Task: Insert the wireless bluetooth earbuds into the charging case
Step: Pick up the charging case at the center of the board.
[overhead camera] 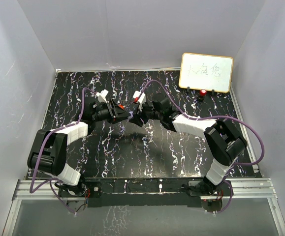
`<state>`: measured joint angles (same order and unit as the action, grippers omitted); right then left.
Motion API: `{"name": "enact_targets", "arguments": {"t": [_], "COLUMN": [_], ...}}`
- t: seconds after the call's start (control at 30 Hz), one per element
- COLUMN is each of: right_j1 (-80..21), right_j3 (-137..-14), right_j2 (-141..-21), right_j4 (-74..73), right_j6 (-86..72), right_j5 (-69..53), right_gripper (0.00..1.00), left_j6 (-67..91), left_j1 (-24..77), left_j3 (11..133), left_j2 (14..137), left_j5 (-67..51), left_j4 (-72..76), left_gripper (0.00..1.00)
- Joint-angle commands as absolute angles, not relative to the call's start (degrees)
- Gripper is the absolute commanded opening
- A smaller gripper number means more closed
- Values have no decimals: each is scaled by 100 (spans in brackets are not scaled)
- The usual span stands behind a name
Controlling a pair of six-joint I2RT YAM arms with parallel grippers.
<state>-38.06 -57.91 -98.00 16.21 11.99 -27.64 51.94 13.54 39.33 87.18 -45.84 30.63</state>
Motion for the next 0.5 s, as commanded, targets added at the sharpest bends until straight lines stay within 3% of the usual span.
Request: {"name": "enact_targets", "arguments": {"t": [0.0,0.47], "right_j1": [-3768,-3762], "right_j3": [-6096,-6239], "right_j2": [-9826,-9879], "right_j4": [1624,1497], "right_j6": [1361,1397], "right_j5": [-2973,-3131], "right_gripper": [19,17], "left_j6": [5297,5413], "left_j1": [1377,1520], "left_j3": [3931,3970], "left_j2": [8817,8994], "left_j5": [-4601,-4671], "left_j4": [3382,3642], "left_gripper": [47,39]}}
